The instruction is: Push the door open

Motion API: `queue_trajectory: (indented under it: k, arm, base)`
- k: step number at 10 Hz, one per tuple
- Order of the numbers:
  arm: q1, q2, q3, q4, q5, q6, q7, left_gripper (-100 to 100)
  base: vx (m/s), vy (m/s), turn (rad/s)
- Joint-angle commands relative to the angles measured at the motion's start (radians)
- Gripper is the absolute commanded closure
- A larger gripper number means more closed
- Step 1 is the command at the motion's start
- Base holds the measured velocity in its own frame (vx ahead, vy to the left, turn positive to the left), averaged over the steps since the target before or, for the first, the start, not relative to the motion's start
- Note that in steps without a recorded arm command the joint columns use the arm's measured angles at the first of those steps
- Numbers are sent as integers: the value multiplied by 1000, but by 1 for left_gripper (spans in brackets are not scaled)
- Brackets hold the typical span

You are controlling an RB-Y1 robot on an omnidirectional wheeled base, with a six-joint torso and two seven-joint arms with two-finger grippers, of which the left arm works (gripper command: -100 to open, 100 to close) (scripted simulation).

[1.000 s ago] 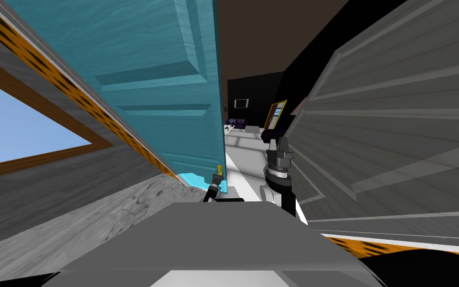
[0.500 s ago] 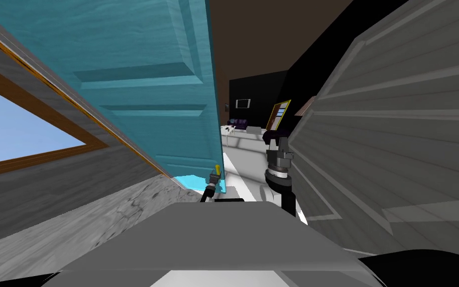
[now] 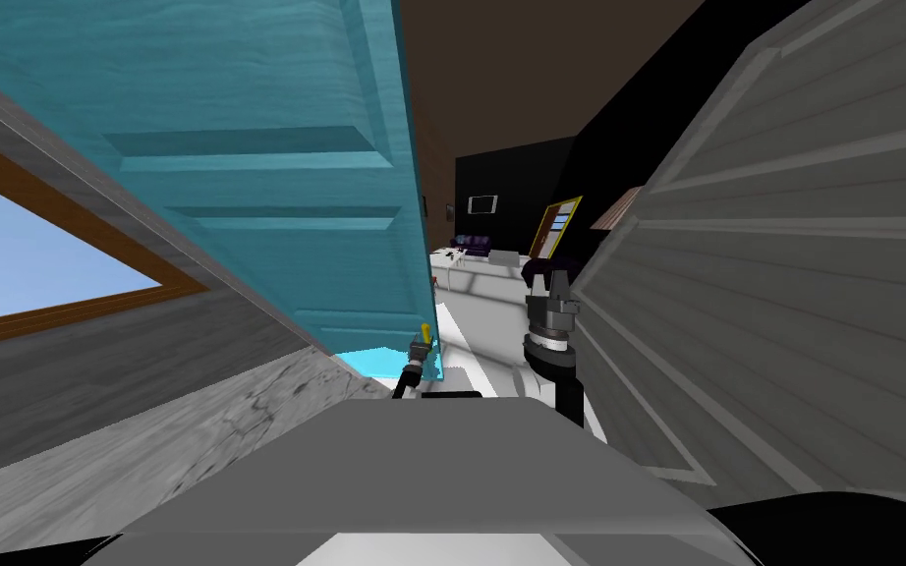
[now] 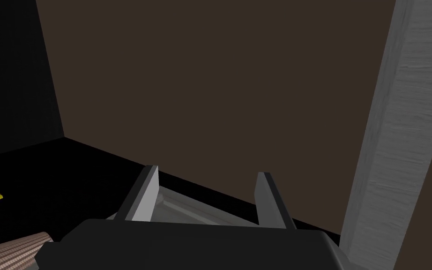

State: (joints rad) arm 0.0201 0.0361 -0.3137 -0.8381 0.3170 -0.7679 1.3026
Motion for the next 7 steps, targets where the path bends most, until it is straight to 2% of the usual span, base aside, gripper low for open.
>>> queue_trajectory:
  k: [1,5,7]
  arm:
    - [-8,11,28,1,13,-5,-1,100]
    - [-13,-5,76,5,39,-10,-13,100]
    - [-15,-14,94,6,49,-11,-18,100]
  base:
    - [108,-87,48]
    - [157,-128,63]
    - [139,-87,52]
